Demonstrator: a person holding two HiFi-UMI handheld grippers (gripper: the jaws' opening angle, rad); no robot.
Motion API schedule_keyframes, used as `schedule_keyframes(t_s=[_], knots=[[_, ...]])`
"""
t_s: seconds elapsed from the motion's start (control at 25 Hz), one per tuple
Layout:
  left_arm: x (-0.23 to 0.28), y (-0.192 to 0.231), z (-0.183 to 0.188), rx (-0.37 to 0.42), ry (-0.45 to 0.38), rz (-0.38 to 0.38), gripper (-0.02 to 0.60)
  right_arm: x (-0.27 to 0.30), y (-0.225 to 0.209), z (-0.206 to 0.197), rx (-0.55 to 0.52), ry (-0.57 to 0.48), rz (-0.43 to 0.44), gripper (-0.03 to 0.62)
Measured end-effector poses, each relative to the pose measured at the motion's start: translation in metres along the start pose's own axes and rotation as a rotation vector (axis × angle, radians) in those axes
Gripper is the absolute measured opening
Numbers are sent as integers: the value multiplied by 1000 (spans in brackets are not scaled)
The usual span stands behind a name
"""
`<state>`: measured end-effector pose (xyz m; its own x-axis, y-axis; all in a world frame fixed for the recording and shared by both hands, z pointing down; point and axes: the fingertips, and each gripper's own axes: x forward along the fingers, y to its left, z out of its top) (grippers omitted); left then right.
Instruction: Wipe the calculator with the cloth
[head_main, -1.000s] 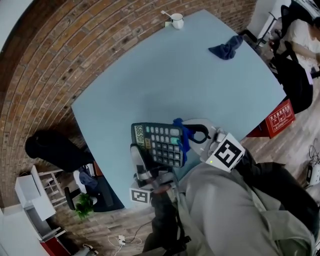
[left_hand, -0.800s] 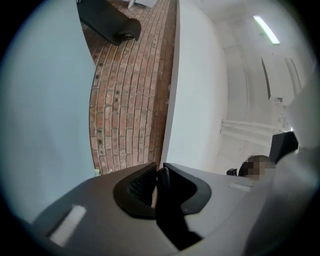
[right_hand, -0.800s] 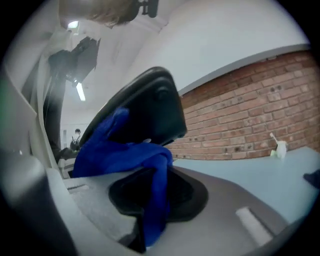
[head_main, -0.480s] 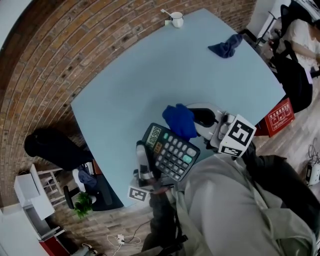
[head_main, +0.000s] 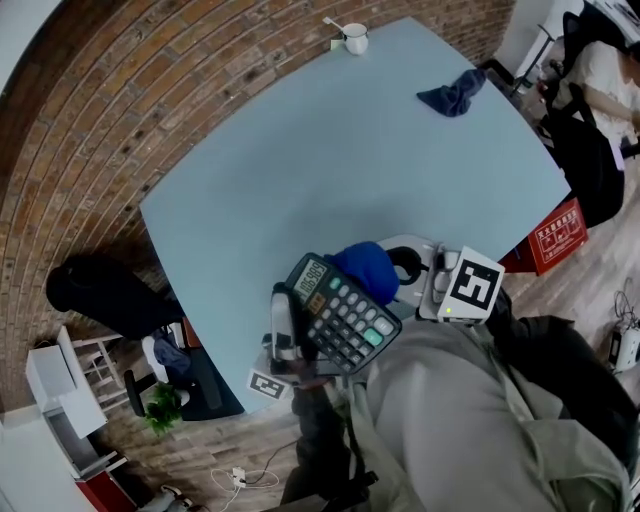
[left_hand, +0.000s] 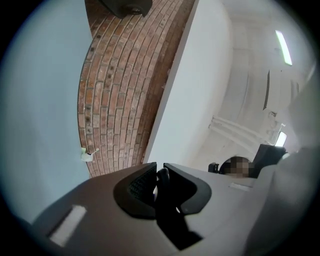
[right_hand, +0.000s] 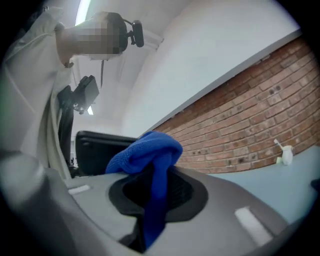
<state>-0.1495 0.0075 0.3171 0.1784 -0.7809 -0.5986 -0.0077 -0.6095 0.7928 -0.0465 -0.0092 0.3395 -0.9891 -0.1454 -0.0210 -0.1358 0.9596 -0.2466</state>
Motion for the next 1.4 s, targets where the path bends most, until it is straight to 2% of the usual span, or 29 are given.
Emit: schedule_keyframes(t_s=[0.08, 0.16, 0.24, 0.44, 0.52, 0.6, 0.68, 0.8, 0.92, 1.0, 1.08, 1.16, 1.28, 1.4], knots=[[3, -2, -15, -15, 45, -18, 38, 5, -14, 10, -61, -6, -29, 58], [5, -3, -25, -49, 45, -33, 38, 12, -21, 21, -119, -27, -44, 58], [6, -2, -23, -63, 20, -35, 38, 17, -21, 29, -142, -53, -36, 58], [-4, 4, 8, -8, -80, 5, 38, 3, 17, 18, -111, -52, 65, 57], [-10, 8, 17, 15, -117, 27, 38, -17, 45, 4, -117, 2, 120, 58], [-13, 10, 23, 19, -133, 31, 38, -33, 70, -13, -193, 105, 182, 57], [-12, 8, 24, -11, -126, 5, 38, -38, 80, -13, -271, 127, 203, 57], [-1, 1, 10, -80, -69, -58, 38, -26, 60, 0, -310, 98, 119, 57], [6, -1, -8, -134, -40, -76, 38, -14, 19, 10, -242, 79, -38, 57], [7, 0, -13, -139, -26, -69, 38, -5, -6, 19, -212, 54, -136, 58], [7, -1, -14, -114, -5, -60, 40, 6, -20, 27, -202, 17, -182, 57], [6, -1, -10, -97, -18, -51, 40, 14, -19, 30, -191, -20, -159, 58], [2, 2, -1, -79, -85, -39, 38, 14, 2, 22, -191, -23, -80, 58], [-4, 6, 13, -63, -171, -20, 37, 11, 41, -8, -241, 97, 41, 57]])
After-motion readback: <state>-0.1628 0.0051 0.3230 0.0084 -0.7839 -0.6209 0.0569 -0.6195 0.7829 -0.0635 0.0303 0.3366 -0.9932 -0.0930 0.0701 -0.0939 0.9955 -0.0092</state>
